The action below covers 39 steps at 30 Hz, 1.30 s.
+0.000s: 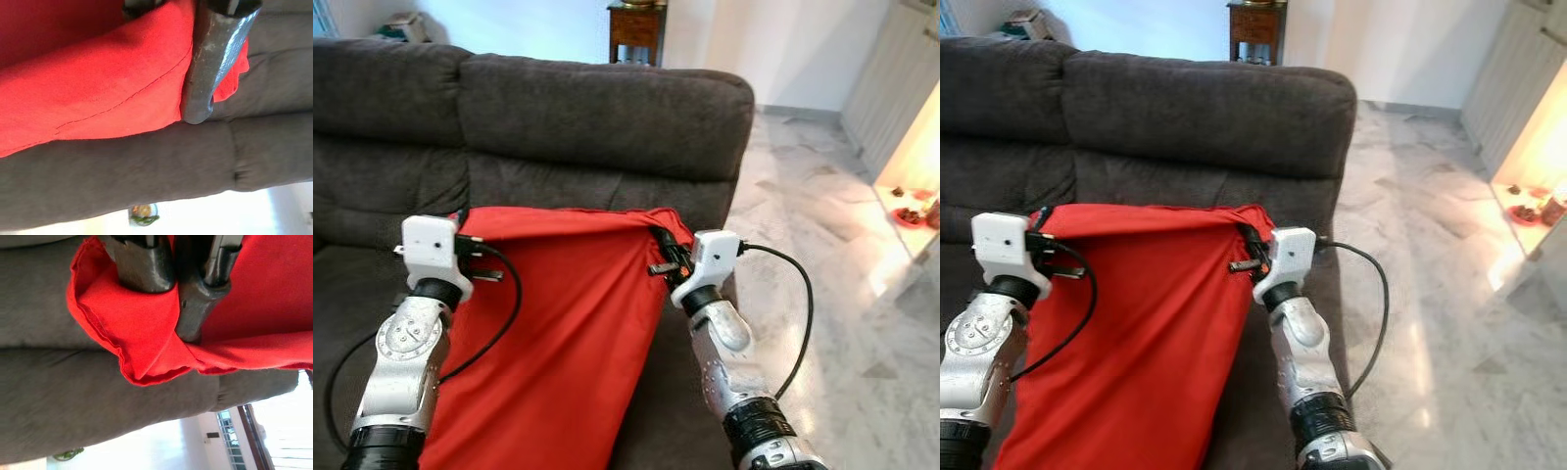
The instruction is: Move the pillow to the sofa from floor
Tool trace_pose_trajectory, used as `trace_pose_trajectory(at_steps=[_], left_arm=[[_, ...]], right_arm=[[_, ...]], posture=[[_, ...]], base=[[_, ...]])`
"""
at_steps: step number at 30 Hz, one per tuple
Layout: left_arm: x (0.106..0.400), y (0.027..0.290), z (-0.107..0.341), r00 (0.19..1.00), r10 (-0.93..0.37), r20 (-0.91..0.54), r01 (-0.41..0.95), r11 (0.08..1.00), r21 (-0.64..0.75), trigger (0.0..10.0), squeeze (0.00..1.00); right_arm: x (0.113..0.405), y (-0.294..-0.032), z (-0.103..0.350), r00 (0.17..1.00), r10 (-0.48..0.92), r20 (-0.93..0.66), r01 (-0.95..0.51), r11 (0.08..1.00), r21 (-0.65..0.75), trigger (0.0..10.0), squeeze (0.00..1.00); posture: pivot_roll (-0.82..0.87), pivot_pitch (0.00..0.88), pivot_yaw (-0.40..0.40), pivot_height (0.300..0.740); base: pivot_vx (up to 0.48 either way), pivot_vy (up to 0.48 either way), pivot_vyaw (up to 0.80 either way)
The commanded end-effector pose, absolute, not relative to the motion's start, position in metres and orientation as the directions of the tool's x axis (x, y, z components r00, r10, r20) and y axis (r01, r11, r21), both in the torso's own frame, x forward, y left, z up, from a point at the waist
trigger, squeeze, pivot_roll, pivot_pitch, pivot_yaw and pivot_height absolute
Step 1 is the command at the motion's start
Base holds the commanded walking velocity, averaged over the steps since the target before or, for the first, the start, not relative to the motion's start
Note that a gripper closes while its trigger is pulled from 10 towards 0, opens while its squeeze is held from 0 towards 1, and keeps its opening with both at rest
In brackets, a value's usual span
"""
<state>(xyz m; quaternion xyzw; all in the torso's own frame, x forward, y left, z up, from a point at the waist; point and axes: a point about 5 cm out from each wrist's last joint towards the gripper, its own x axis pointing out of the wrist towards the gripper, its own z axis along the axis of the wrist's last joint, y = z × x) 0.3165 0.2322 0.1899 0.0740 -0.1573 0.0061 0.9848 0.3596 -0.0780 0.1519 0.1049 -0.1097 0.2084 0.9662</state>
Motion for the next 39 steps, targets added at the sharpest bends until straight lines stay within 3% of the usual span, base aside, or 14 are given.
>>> trace_pose_trajectory(at_steps=[1,12,31,35,39], left_arm=[[0.309,0.256,0.204,0.930,0.072,0.361,-0.127,0.983,0.131,10.0,0.00],[0.303,0.274,0.208,0.921,0.142,0.362,-0.209,0.966,0.153,10.0,0.00],[0.301,0.294,0.240,0.873,0.187,0.451,-0.291,0.941,0.173,10.0,0.00],[0.301,0.293,0.240,0.871,0.188,0.453,-0.293,0.940,0.175,10.0,0.00],[0.301,0.291,0.232,0.885,0.181,0.429,-0.284,0.940,0.189,10.0,0.00]], right_arm=[[0.363,-0.087,0.174,0.873,0.340,0.349,-0.416,0.893,0.173,10.0,0.00],[0.358,-0.061,0.190,0.776,0.485,0.404,-0.558,0.826,0.080,10.0,0.00],[0.361,-0.037,0.233,0.676,0.527,0.516,-0.630,0.776,0.032,10.0,0.00],[0.362,-0.035,0.236,0.674,0.525,0.520,-0.632,0.774,0.037,10.0,0.00],[0.366,-0.039,0.221,0.728,0.508,0.459,-0.592,0.804,0.050,10.0,0.00]], posture=[[0.17,0.047,-0.014,0.740],[0.17,0.059,-0.024,0.740],[0.18,0.058,-0.035,0.740],[0.18,0.061,-0.038,0.740],[0.18,0.066,-0.043,0.740]], base=[[0.000,0.000,0.00],[0.000,0.000,0.00],[0.000,0.000,0.00],[0.000,0.000,0.00],[0.000,0.000,0.00]])
